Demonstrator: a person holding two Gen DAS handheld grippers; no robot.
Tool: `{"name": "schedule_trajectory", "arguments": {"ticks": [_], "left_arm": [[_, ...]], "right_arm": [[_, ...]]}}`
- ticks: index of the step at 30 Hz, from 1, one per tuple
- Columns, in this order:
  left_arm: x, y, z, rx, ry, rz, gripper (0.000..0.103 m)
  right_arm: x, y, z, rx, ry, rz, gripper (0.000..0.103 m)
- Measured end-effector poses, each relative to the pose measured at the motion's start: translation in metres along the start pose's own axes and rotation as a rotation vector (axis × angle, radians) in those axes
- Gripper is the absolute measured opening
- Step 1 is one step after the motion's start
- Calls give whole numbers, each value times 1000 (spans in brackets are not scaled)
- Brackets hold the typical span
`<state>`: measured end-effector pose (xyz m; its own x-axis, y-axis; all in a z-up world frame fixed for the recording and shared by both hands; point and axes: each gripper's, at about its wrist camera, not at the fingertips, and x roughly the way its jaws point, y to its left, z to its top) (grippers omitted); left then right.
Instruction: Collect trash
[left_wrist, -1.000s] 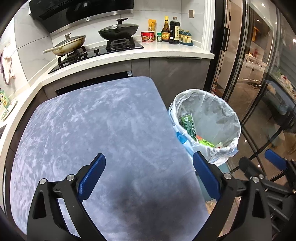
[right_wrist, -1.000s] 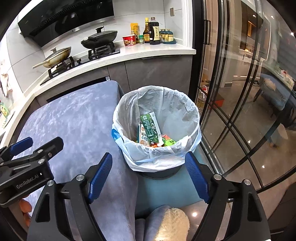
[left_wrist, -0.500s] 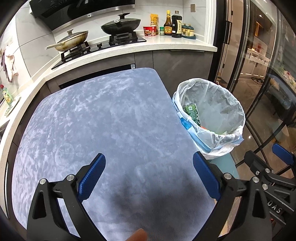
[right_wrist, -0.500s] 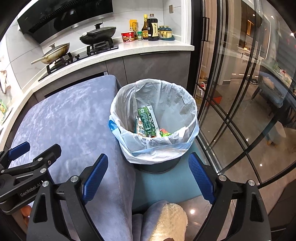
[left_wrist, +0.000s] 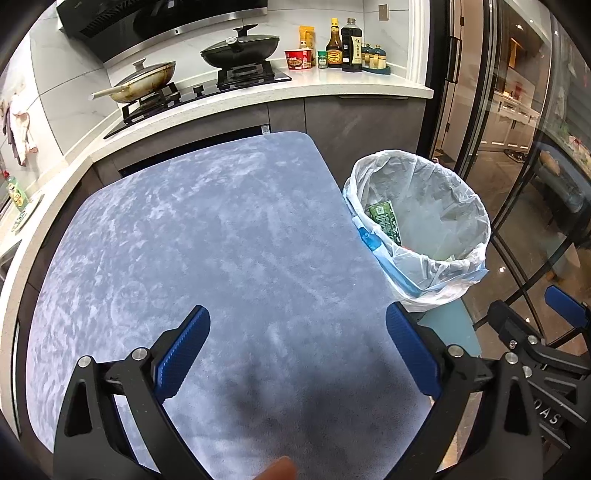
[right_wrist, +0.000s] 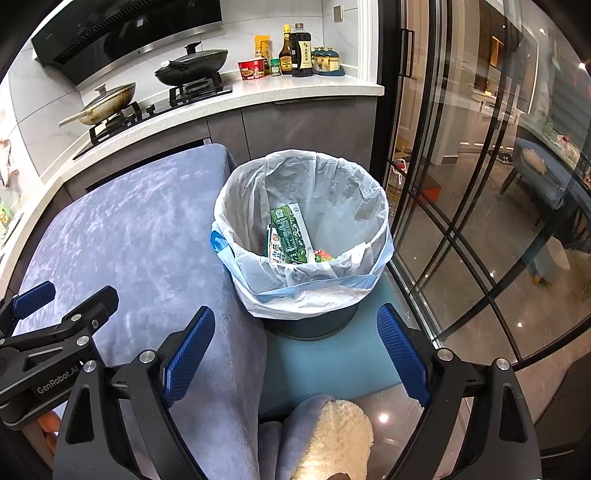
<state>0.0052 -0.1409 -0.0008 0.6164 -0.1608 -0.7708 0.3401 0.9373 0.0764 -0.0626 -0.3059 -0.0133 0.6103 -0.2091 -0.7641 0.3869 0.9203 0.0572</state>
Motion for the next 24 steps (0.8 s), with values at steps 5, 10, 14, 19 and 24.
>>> {"name": "schedule_trajectory", "arguments": {"ticks": [5,10,14,19,24], "left_arm": [[0,-2,-2,9,-1,3,93],[0,-3,-2,7,2,3,93],[1,-1,-3,1,4,4,93],[2,-1,-4,-2,4,10,93],[2,-3,-4,4,3,13,93]], "right_arm": [[1,0,-1,2,4,-7,86],[1,-1,-2,4,6,-10,86],[2,-1,-2,3,9,-11,86],[2,-1,-3,3,10,-13,86],[3,-1,-3,1,10,-16,86]]}}
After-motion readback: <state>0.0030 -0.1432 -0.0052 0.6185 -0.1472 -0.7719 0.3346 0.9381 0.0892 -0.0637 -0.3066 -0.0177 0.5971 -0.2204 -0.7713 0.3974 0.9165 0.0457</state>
